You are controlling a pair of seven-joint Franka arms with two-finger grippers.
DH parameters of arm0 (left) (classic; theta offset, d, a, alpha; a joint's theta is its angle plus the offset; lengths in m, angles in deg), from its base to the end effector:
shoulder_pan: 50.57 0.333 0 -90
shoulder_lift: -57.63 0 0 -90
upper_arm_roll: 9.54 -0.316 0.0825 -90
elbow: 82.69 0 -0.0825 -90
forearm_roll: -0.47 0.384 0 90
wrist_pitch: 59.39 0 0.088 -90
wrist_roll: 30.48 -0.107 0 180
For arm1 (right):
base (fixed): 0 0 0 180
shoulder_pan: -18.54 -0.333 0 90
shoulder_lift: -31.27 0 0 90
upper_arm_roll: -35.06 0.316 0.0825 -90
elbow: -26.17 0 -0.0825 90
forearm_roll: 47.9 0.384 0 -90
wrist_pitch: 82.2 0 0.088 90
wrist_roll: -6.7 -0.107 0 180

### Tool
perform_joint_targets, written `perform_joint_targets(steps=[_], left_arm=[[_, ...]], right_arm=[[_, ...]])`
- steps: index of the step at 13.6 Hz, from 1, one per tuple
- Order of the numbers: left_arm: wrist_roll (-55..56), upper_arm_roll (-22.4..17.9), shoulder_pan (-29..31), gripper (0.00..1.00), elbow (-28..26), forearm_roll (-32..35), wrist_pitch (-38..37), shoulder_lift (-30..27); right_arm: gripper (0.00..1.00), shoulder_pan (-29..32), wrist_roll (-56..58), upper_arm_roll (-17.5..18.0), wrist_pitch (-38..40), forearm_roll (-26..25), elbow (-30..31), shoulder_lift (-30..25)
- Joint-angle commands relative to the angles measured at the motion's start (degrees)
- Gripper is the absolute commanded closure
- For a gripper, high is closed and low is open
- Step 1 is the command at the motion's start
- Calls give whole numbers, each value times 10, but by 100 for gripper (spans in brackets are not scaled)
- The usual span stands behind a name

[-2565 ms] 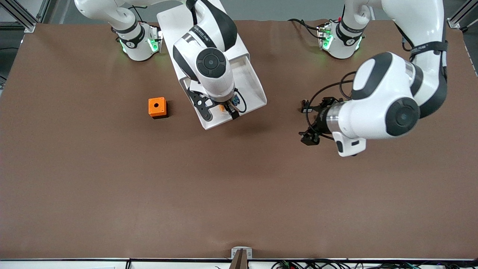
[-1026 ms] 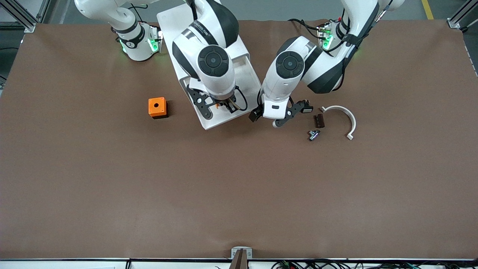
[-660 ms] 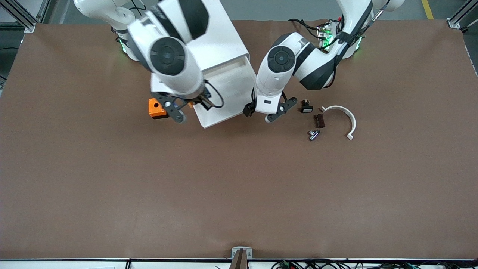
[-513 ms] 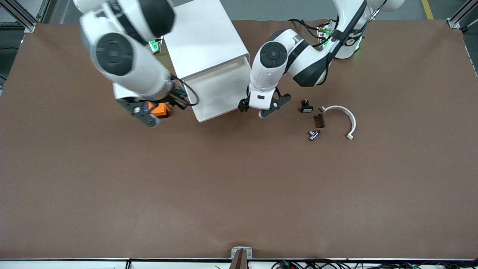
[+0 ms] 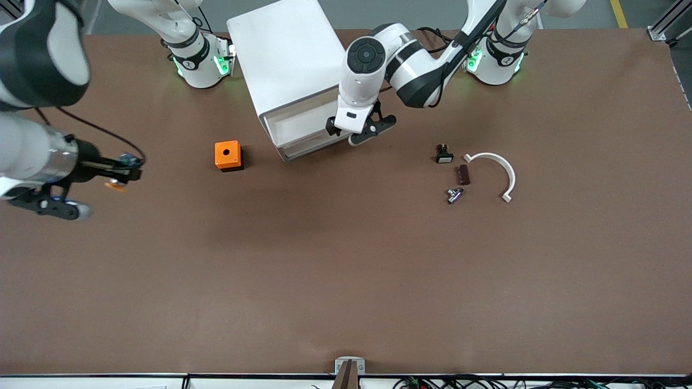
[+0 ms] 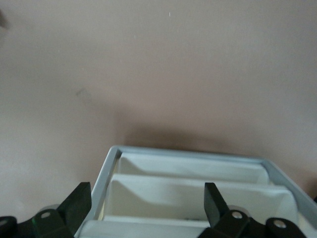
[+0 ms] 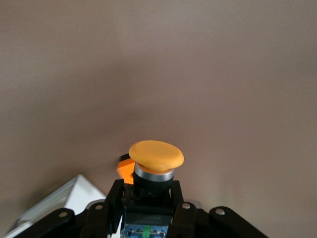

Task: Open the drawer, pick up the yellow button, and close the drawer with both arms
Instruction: 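Carry the button away with the right gripper while the left gripper retracts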

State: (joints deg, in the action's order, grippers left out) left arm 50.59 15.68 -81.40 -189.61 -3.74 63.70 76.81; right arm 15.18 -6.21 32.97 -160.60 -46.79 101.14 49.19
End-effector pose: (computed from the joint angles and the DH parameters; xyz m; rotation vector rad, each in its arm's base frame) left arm 0.3585 -0.5091 0.3522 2.9801 0.7571 -0.3029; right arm 0.6215 0.0196 0.5458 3.0780 -0.3109 -0.3915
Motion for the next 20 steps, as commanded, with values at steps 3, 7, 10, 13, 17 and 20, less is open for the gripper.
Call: perform_joint_targets(steps=[3,7,10,13,17,20], left_arm=[[9,32,0,0,-16,-1,11,-5],[10,54,0,0,-17,-3,11,-3],[9,54,4,0,-16,-4,10,4],[13,48,60,0,-9,3,0,-6],[-5,49,198,0,1,67,-32,-41],[-118,48,317,0,35,76,-89,-60]], right_arm=[[84,70,138,14,-126,-92,80,13],[84,111,226,14,-217,-122,88,97],[83,135,266,15,-276,-117,88,152],[81,153,268,15,-311,-115,90,188],[81,157,292,15,-381,-114,138,210],[79,165,292,15,-459,-114,178,215]])
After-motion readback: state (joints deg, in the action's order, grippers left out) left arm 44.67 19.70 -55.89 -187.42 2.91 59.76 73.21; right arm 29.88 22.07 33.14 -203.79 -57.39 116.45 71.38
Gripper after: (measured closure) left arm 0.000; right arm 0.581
